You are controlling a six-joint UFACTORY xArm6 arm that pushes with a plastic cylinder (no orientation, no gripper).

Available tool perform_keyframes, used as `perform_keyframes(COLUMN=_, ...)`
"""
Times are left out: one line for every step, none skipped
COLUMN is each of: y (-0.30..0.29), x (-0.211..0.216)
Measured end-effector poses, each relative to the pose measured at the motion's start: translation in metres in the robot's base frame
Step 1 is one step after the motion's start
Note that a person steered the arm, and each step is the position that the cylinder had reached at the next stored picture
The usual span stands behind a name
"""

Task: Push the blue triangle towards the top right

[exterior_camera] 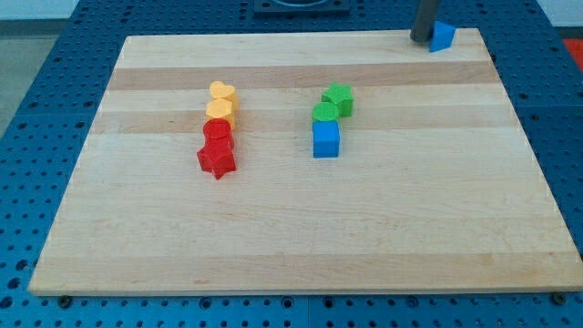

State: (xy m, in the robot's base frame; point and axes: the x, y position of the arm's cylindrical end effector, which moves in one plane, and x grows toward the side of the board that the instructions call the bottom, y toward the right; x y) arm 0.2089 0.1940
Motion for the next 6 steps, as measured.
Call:
perform_keyframes(y=0.003, x=-0.001)
perform_keyframes(y=0.004, x=-0.001)
perform_keyframes(y=0.007, x=-0.001)
perform_keyframes(y=0.007, x=-0.001)
perform_keyframes(y=0.007, x=-0.002)
perform_keyframes(y=0.007, x=-0.013)
